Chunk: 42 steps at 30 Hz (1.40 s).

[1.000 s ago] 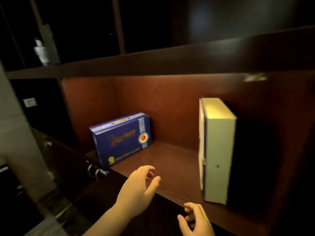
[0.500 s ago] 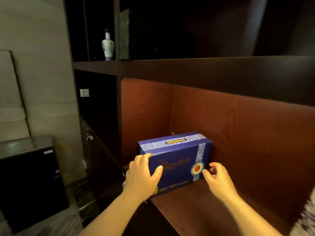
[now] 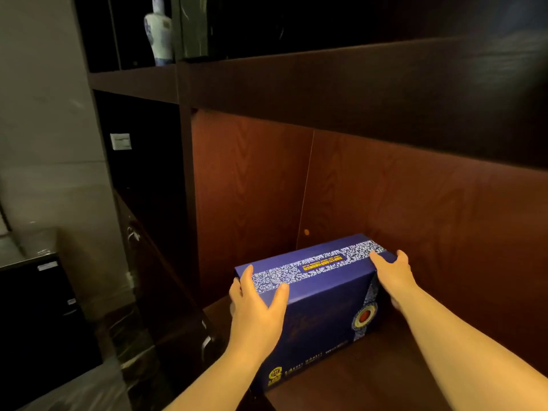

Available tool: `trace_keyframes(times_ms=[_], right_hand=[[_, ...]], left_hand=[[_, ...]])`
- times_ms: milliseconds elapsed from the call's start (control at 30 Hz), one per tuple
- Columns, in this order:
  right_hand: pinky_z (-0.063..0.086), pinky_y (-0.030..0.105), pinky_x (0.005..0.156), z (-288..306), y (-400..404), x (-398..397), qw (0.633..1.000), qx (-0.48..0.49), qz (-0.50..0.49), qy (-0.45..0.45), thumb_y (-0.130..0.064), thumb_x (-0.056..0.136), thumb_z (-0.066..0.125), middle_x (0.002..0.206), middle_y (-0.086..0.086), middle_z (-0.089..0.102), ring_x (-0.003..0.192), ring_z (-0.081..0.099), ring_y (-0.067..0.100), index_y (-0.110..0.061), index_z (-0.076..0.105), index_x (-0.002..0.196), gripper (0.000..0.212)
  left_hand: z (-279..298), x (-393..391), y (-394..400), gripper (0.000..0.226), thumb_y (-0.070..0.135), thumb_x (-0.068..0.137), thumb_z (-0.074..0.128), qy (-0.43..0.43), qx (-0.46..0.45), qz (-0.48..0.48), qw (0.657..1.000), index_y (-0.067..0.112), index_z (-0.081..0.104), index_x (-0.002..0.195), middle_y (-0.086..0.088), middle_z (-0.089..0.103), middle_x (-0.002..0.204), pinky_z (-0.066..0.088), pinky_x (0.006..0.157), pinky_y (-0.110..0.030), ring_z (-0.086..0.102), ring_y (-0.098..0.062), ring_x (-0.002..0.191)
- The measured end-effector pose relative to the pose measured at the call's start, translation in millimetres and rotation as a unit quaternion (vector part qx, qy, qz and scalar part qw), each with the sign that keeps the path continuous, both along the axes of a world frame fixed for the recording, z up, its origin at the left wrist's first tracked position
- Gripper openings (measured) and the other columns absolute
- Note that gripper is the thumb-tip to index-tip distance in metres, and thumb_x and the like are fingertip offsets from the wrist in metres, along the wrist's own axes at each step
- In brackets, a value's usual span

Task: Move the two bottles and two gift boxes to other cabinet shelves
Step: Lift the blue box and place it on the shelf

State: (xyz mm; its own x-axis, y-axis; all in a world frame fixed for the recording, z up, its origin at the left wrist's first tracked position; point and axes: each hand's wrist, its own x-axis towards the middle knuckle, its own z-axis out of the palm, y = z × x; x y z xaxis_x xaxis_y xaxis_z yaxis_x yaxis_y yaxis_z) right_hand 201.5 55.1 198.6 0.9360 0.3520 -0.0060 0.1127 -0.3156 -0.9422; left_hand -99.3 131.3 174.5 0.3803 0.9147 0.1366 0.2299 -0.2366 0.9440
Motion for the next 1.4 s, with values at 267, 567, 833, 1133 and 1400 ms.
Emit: trace_keyframes(times_ms=[267, 567, 833, 1133, 1400], right_hand=[[0.043, 0.052, 0.106, -11.5, -18.0, -8.5, 0.997, 0.034, -0.071, 0.018, -0.042, 0.088, 0.071, 0.157, 0.015, 0.036, 0.135, 0.045, 0.038, -0.016, 0.021, 0.157, 0.089], [0.047, 0.055, 0.102, -14.4, -85.8, -85.2, 0.979, 0.04, -0.199, 0.017, -0.049, 0.083, 0.074, 0.148, 0.015, 0.048, 0.128, 0.053, 0.038, -0.013, 0.03, 0.152, 0.09], [0.054, 0.054, 0.091, -19.3, -124.1, -163.0, 0.959, 0.007, -0.281, -0.021, -0.055, 0.084, 0.067, 0.121, 0.011, 0.065, 0.106, 0.063, 0.033, -0.015, 0.059, 0.124, 0.057], [0.038, 0.035, 0.059, -32.7, -135.8, -206.7, 0.952, 0.02, -0.305, -0.029, -0.046, 0.102, 0.037, 0.094, -0.001, 0.059, 0.08, 0.055, 0.018, -0.017, 0.052, 0.121, 0.038], [0.041, 0.043, 0.066, -38.3, -130.2, -237.0, 0.947, 0.041, -0.314, -0.045, -0.048, 0.101, 0.037, 0.087, 0.007, 0.061, 0.075, 0.056, 0.025, -0.019, 0.047, 0.115, 0.034]], left_hand=[[-9.7, 3.8, 38.1, 0.077, 0.052, 0.093, 0.059, -0.007, 0.023, -0.043, 0.999, 0.025, 0.023, 0.156, -0.008, 0.027, 0.159, 0.038, 0.089, -0.026, 0.039, -0.026, 0.138], [-2.5, 10.4, 92.4, 0.067, 0.046, 0.098, 0.058, -0.004, 0.008, -0.121, 0.993, 0.02, 0.027, 0.151, -0.007, 0.056, 0.131, 0.052, 0.084, -0.041, 0.061, -0.024, 0.099], [-3.9, 17.4, 103.4, 0.051, 0.056, 0.099, 0.05, -0.026, -0.044, -0.189, 0.981, 0.025, 0.046, 0.139, -0.004, 0.057, 0.118, 0.057, 0.077, -0.047, 0.063, -0.024, 0.095], [-20.9, 5.6, 115.1, 0.029, 0.058, 0.101, 0.042, -0.05, -0.112, -0.285, 0.951, 0.038, 0.047, 0.121, 0.007, 0.064, 0.112, 0.046, 0.066, -0.032, 0.063, -0.013, 0.099], [-26.0, 3.6, 129.0, 0.041, 0.056, 0.103, 0.037, -0.019, -0.057, -0.275, 0.96, 0.028, 0.053, 0.129, -0.002, 0.063, 0.119, 0.047, 0.07, -0.031, 0.061, -0.015, 0.103]])
